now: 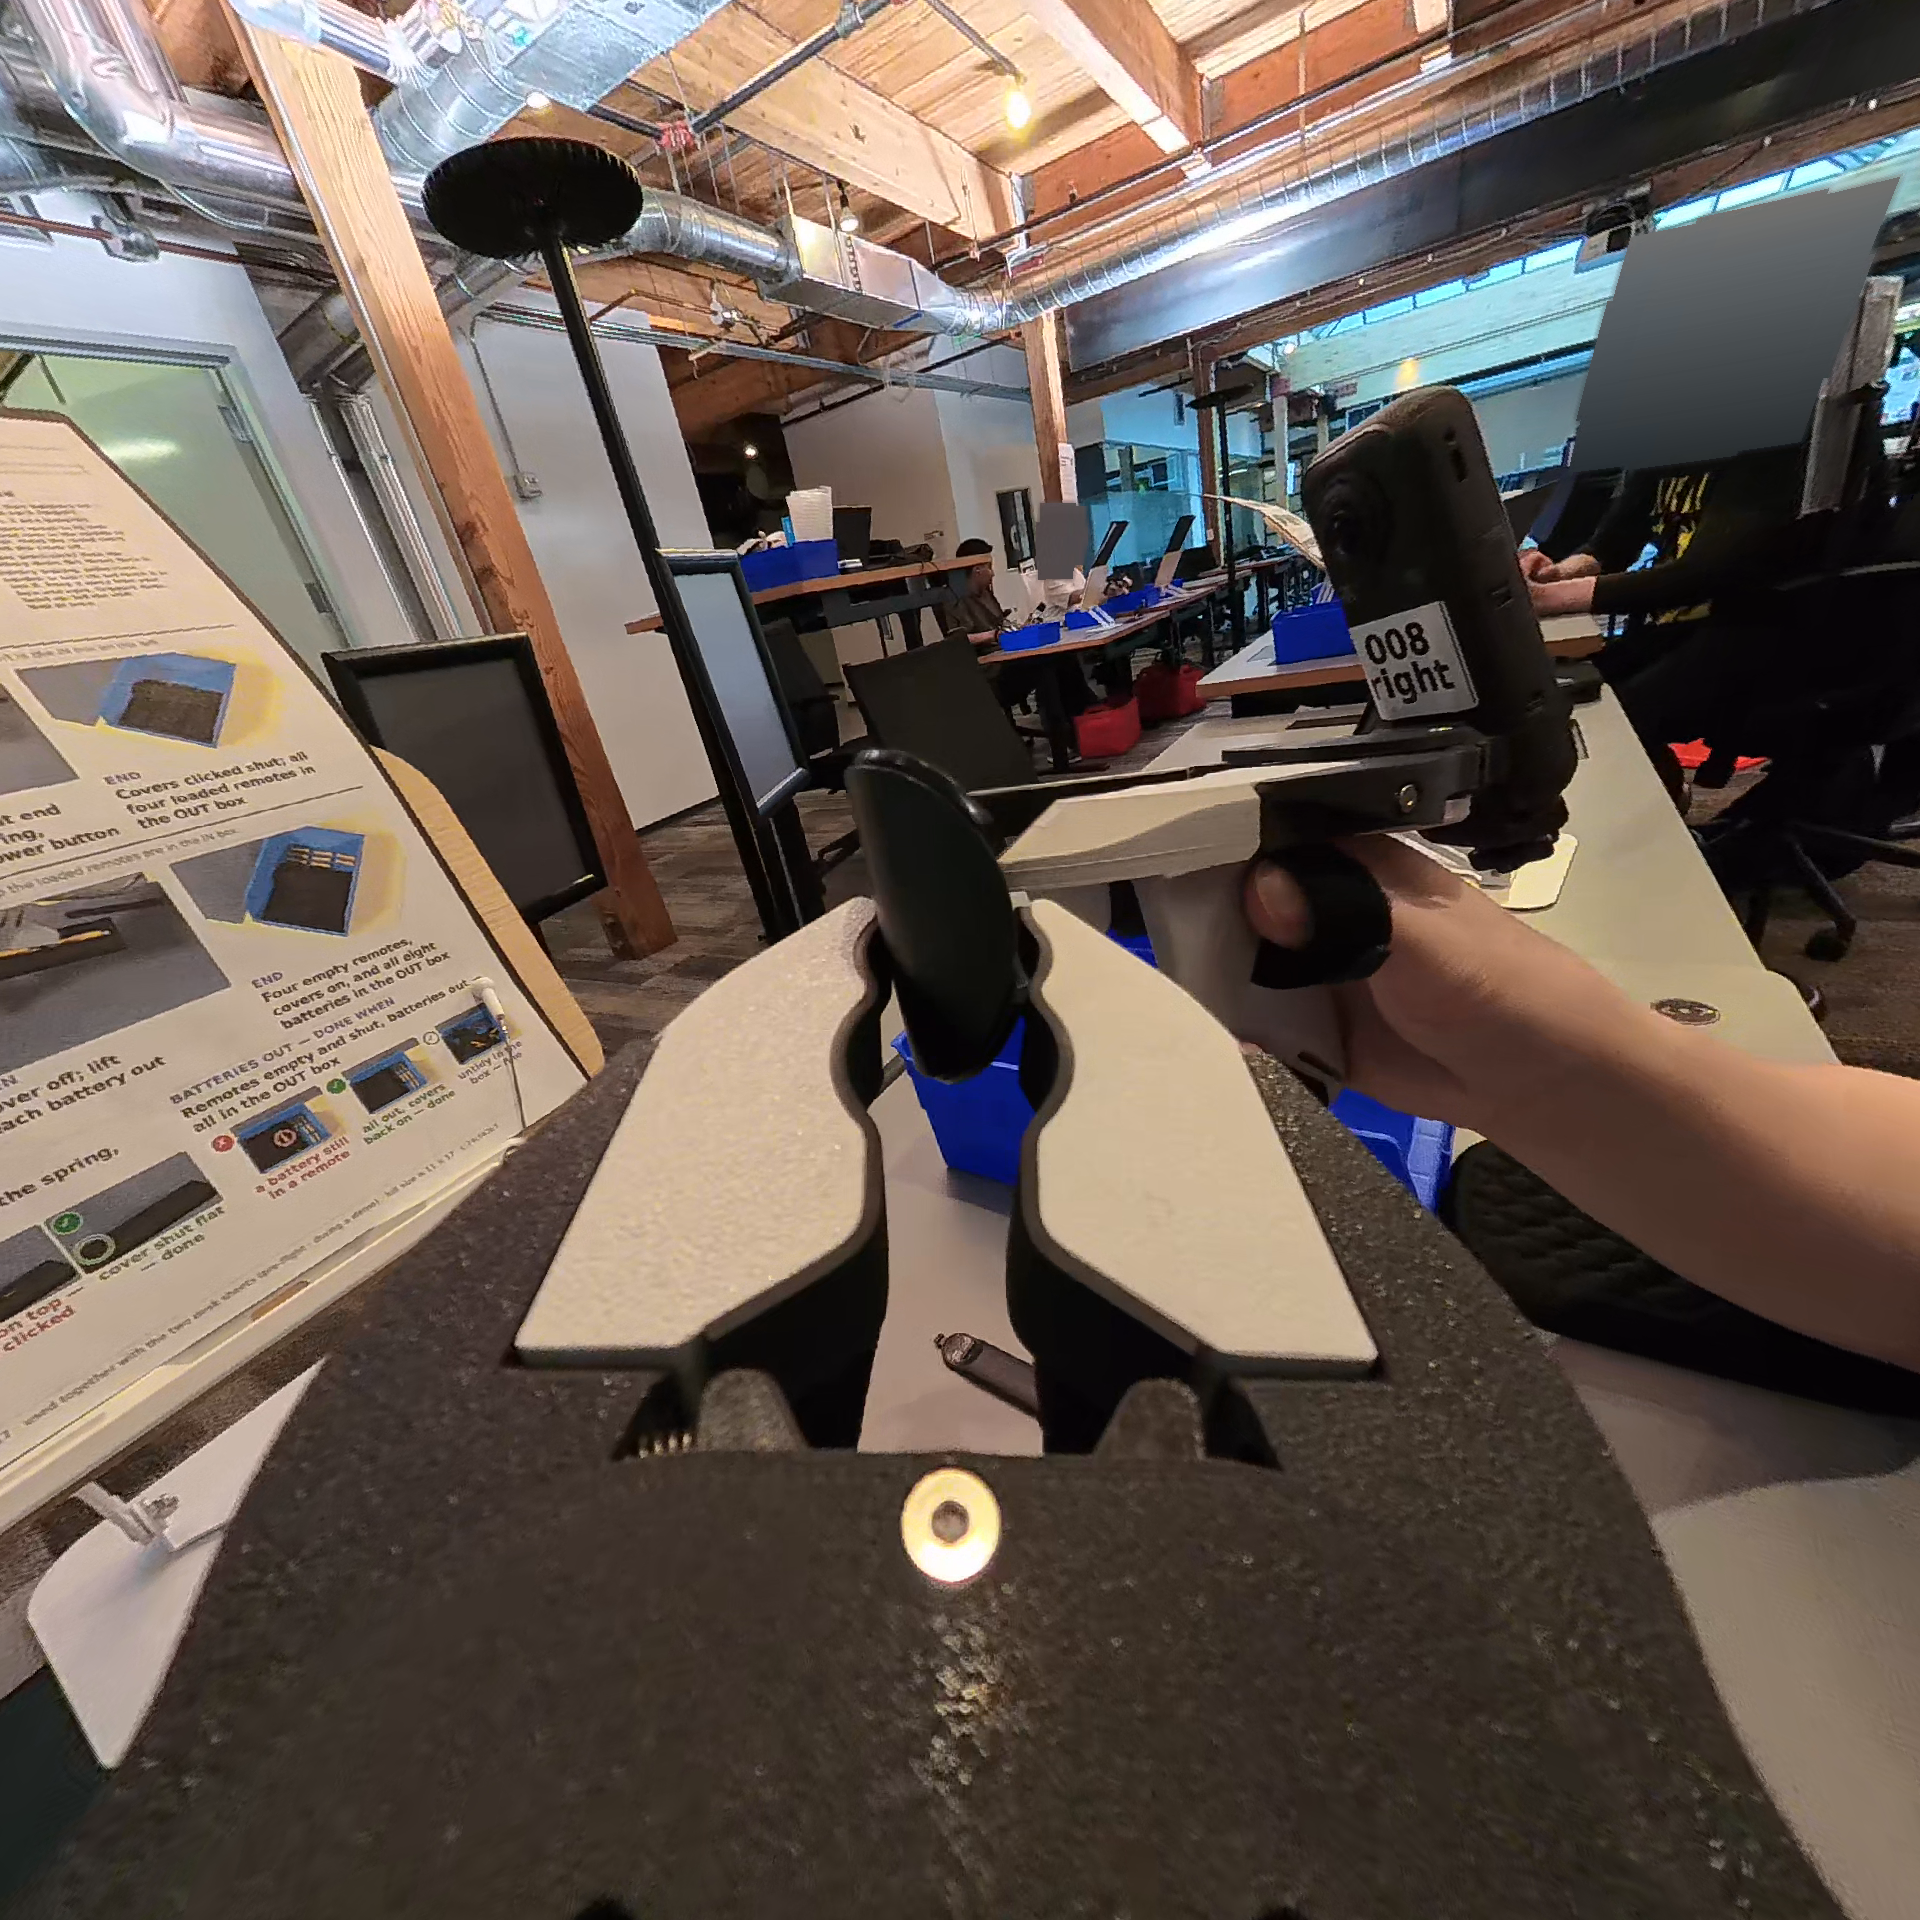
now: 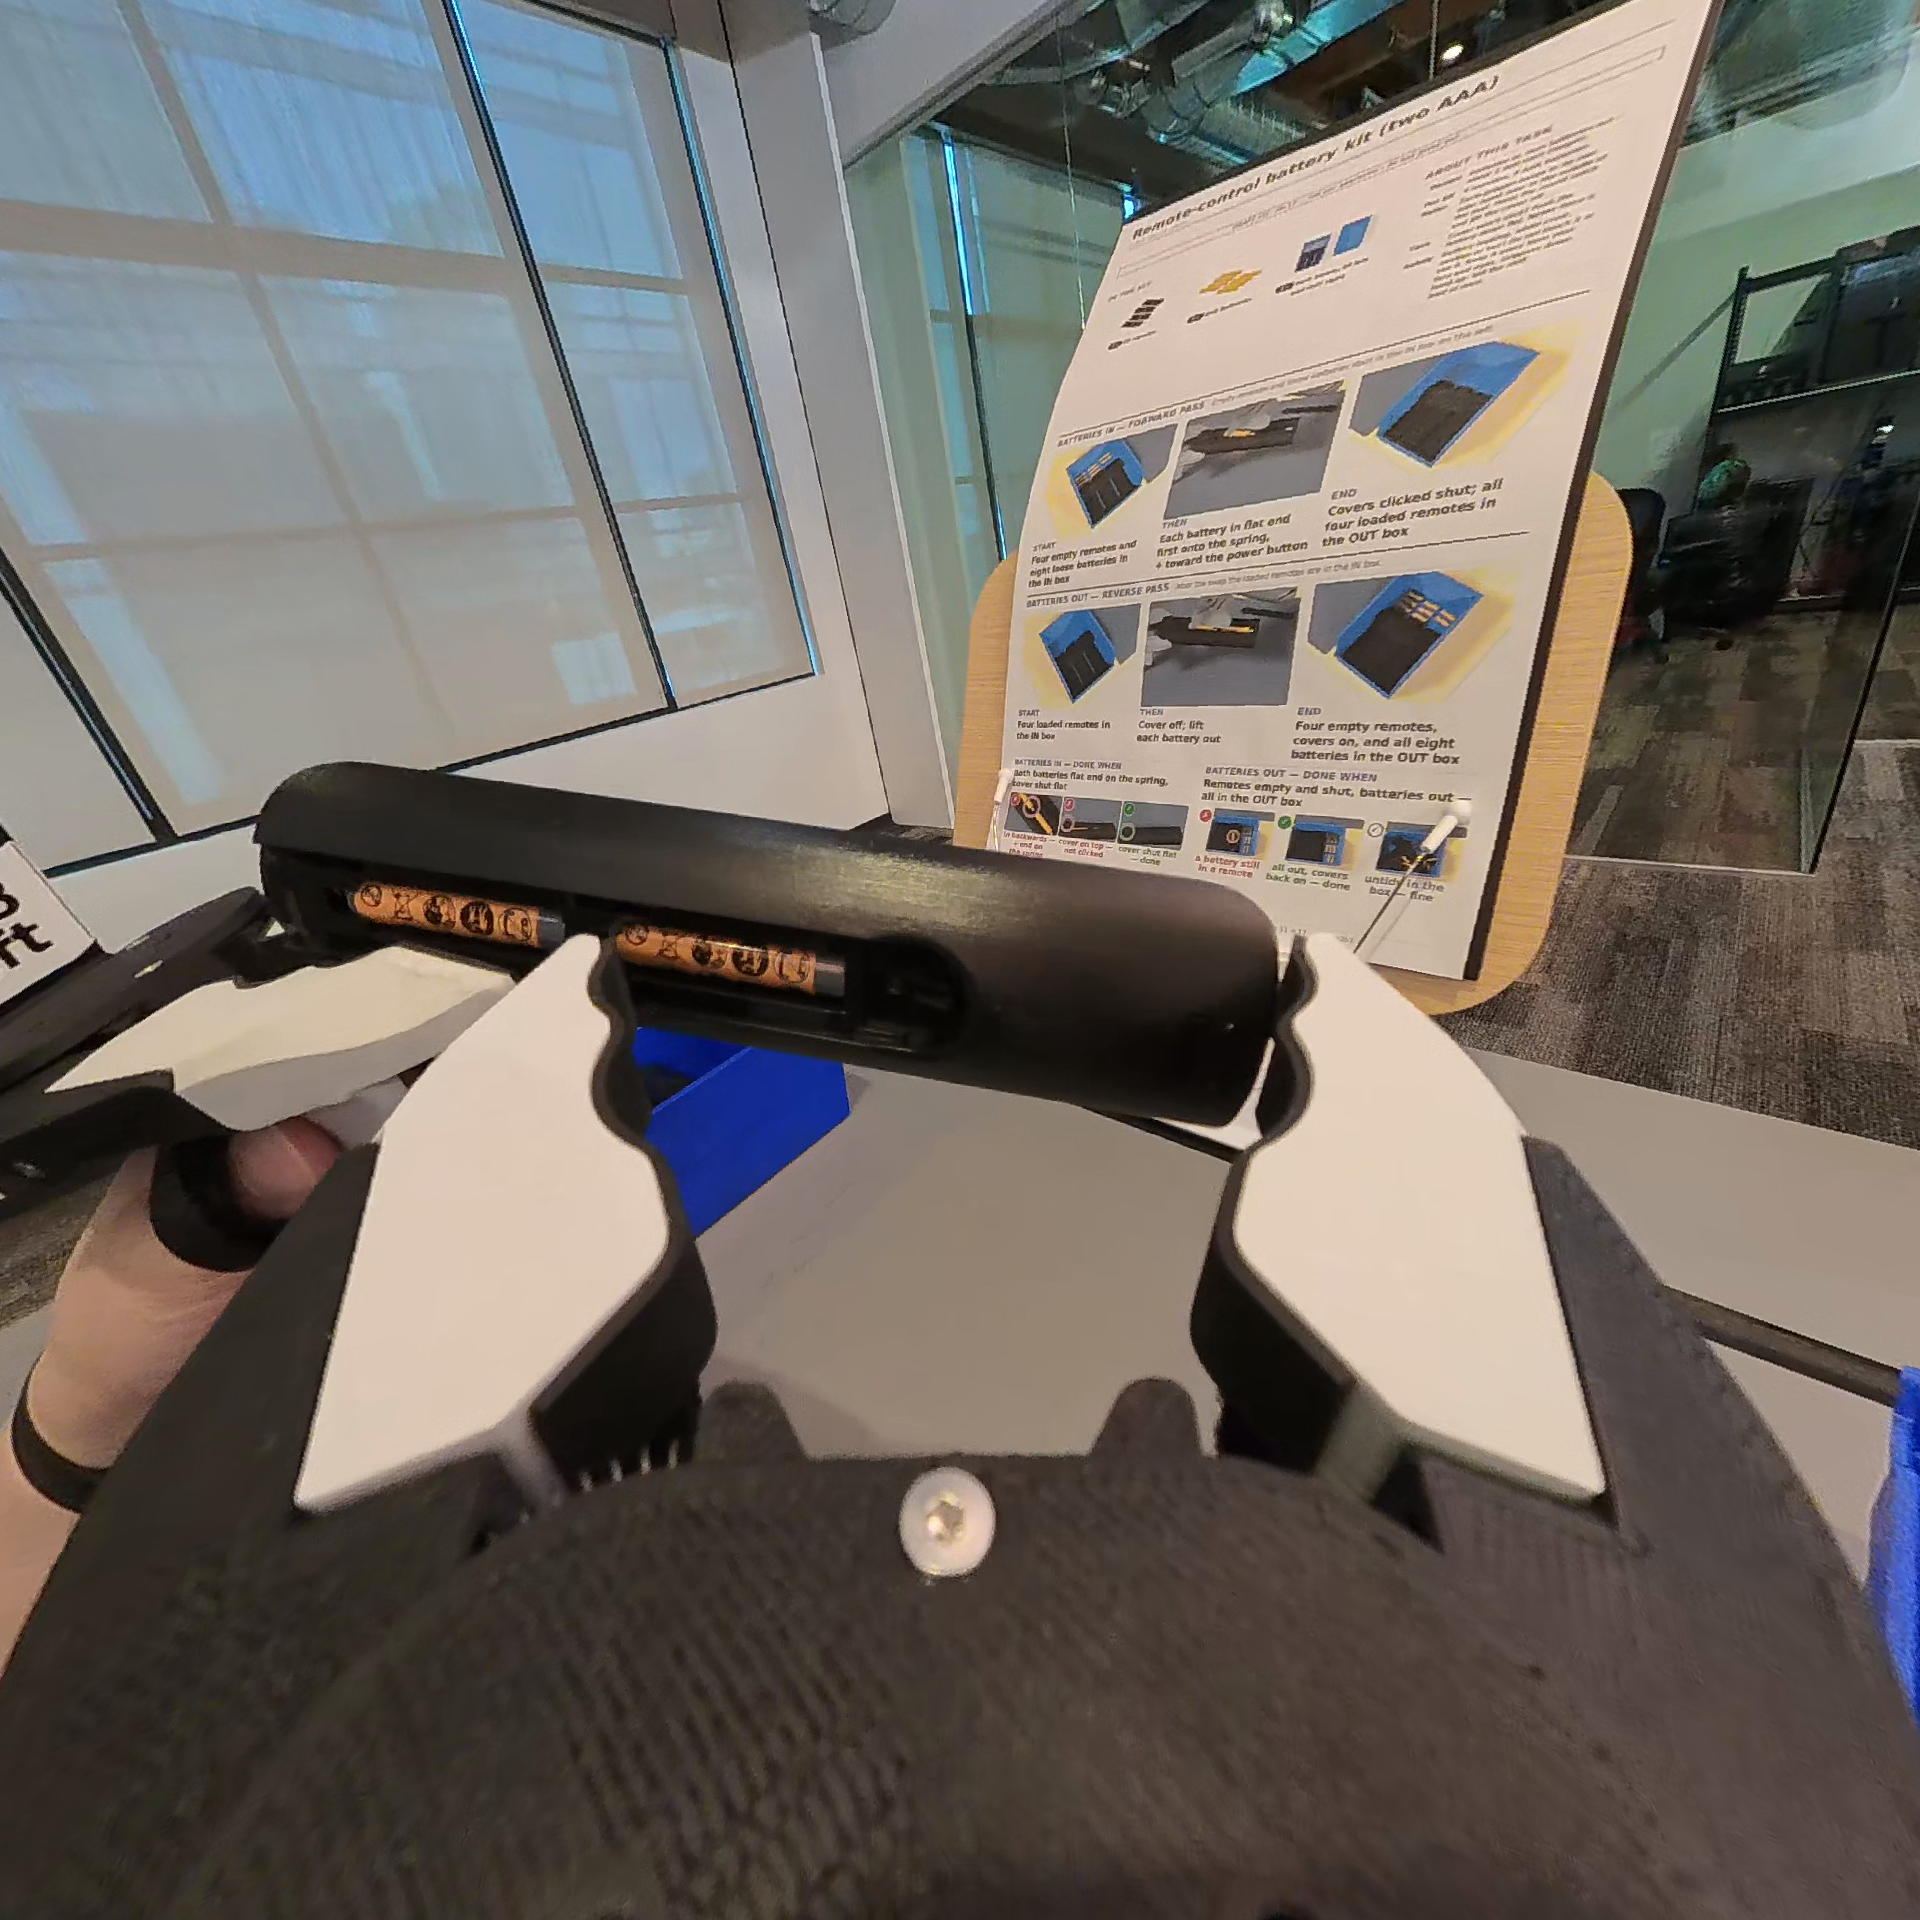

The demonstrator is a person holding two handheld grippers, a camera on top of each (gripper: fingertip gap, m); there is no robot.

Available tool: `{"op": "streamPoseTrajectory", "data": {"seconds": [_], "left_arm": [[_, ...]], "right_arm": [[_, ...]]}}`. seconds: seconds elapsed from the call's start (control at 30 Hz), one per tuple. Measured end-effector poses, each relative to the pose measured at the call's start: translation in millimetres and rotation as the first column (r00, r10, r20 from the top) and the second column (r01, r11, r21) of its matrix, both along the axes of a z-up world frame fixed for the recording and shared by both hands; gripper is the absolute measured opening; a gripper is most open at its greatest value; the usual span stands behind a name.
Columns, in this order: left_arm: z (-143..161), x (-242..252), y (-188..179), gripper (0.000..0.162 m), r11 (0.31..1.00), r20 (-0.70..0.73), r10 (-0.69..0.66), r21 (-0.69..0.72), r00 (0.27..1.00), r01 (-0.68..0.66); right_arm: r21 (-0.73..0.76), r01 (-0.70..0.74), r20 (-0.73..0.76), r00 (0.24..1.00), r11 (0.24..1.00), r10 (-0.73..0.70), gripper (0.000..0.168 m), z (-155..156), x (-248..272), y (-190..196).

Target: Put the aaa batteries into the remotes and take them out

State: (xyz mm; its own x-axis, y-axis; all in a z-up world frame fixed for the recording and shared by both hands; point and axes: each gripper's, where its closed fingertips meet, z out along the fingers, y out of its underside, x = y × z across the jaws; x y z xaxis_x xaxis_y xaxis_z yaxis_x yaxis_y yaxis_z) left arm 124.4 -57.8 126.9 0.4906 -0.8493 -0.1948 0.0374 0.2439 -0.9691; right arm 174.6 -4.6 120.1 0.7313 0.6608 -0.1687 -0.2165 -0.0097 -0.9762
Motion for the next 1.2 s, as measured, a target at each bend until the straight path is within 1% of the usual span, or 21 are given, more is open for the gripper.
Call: {"op": "streamPoseTrajectory", "data": {"seconds": [0.17, 0.3, 0.33, 0.4, 0.47, 0.57, 0.73, 0.8, 0.97, 1.07, 1.13, 1.2], "left_arm": [[-2, 2, 0, 0.022, 1.000, -0.016, -0.007, -0.006, 1.000, 0.007], [0, 0, 0, 0.022, 0.999, 0.006, -0.032, -0.034, 0.999, 0.032], [2, -2, -1, 0.022, 0.998, 0.021, -0.044, -0.044, 0.999, 0.045], [5, -5, -1, 0.022, 0.994, 0.042, -0.072, -0.078, 0.996, 0.076], [7, -8, -2, 0.022, 0.990, 0.068, -0.096, -0.100, 0.993, 0.103], [7, -8, -1, 0.022, 0.987, 0.068, -0.104, -0.112, 0.992, 0.111], [6, -7, -1, 0.022, 0.987, 0.059, -0.106, -0.113, 0.993, 0.112], [5, -7, -1, 0.022, 0.986, 0.059, -0.112, -0.119, 0.992, 0.118], [4, -7, -2, 0.022, 0.983, 0.051, -0.124, -0.128, 0.991, 0.130], [-1, -3, -1, 0.022, 0.987, 0.015, -0.110, -0.119, 0.994, 0.111], [-2, -2, -1, 0.022, 0.984, 0.018, -0.118, -0.130, 0.993, 0.119], [-3, -2, 0, 0.022, 0.980, 0.027, -0.133, -0.145, 0.991, 0.135]], "right_arm": [[0.012, 0.007, -0.009, 1.000, 1.000, -0.007, 0.119, 4, 2, -1], [0.044, -0.030, -0.065, 0.997, 0.999, 0.033, 0.116, 18, 8, -8], [0.054, -0.047, -0.082, 0.995, 0.997, 0.052, 0.114, 22, 9, -11], [0.066, -0.084, -0.118, 0.989, 0.994, 0.092, 0.104, 30, 12, -17], [0.072, -0.111, -0.130, 0.984, 0.991, 0.120, 0.098, 35, 13, -21], [0.075, -0.096, -0.081, 0.991, 0.992, 0.103, 0.100, 33, 11, -22], [0.114, -0.020, 0.031, 0.999, 0.993, 0.016, 0.103, 29, 8, -20], [0.126, -0.008, 0.045, 0.999, 0.992, 0.003, 0.103, 30, 8, -20], [0.136, -0.017, 0.006, 1.000, 0.991, 0.016, 0.103, 35, 10, -25], [0.164, 0.027, 0.056, 0.998, 0.986, -0.037, 0.104, 34, 12, -22], [0.201, 0.048, 0.102, 0.992, 0.978, -0.070, 0.106, 36, 12, -23], [0.225, 0.045, 0.117, 0.990, 0.973, -0.073, 0.106, 40, 12, -27]]}}
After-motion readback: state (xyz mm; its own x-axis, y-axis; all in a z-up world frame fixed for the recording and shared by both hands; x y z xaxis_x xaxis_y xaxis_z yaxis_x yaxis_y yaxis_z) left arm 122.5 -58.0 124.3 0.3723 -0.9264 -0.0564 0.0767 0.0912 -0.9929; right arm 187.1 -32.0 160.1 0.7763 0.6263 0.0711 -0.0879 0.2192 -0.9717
